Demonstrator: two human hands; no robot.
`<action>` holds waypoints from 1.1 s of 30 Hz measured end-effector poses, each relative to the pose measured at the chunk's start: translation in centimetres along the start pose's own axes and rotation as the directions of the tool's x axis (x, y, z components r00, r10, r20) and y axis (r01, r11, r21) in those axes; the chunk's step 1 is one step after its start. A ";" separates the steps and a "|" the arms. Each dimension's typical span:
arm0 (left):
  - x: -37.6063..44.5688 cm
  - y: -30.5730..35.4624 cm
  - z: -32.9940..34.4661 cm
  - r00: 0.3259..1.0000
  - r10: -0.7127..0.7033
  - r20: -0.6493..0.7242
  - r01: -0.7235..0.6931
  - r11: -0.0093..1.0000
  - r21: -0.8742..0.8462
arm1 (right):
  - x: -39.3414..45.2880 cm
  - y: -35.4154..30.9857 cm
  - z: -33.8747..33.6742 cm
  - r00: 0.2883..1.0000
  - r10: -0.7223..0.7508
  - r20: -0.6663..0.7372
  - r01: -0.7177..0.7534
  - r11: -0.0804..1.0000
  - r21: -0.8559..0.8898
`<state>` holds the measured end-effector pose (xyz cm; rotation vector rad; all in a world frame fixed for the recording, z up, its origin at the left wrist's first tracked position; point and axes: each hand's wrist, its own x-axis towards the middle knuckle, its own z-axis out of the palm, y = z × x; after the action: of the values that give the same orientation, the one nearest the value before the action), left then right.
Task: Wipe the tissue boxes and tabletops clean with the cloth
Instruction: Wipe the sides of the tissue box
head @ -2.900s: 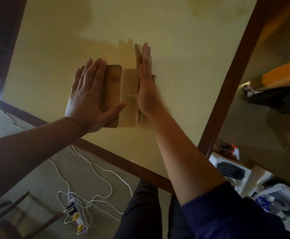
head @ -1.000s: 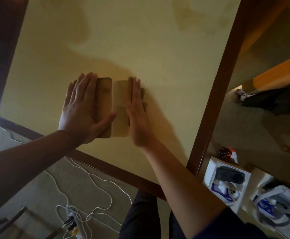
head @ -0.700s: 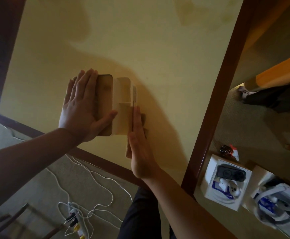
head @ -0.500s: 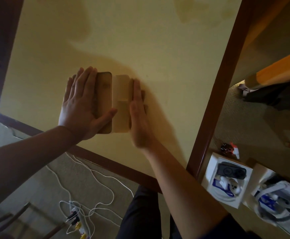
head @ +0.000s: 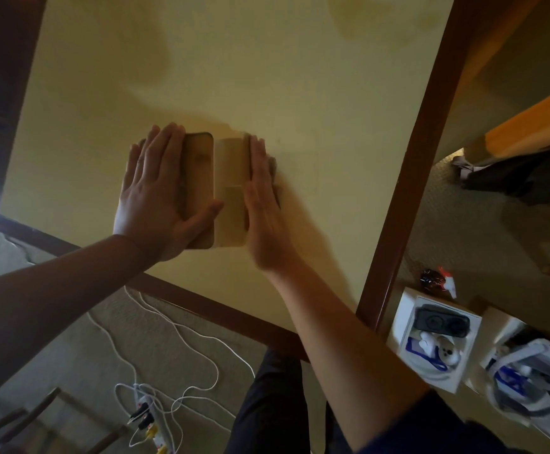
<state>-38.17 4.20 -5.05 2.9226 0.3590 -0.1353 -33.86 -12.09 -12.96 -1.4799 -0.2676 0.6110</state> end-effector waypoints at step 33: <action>0.8 6.0 2.1 0.687 -0.723 -0.074 0.683 0.676 -0.278 | 2.1 -0.7 -0.9 1.000 -0.006 0.026 0.005 1.000 0.030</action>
<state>-36.07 -1.73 -6.10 2.3978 1.4325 0.0646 -31.54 -11.76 -12.79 -1.4430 -0.2816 0.6278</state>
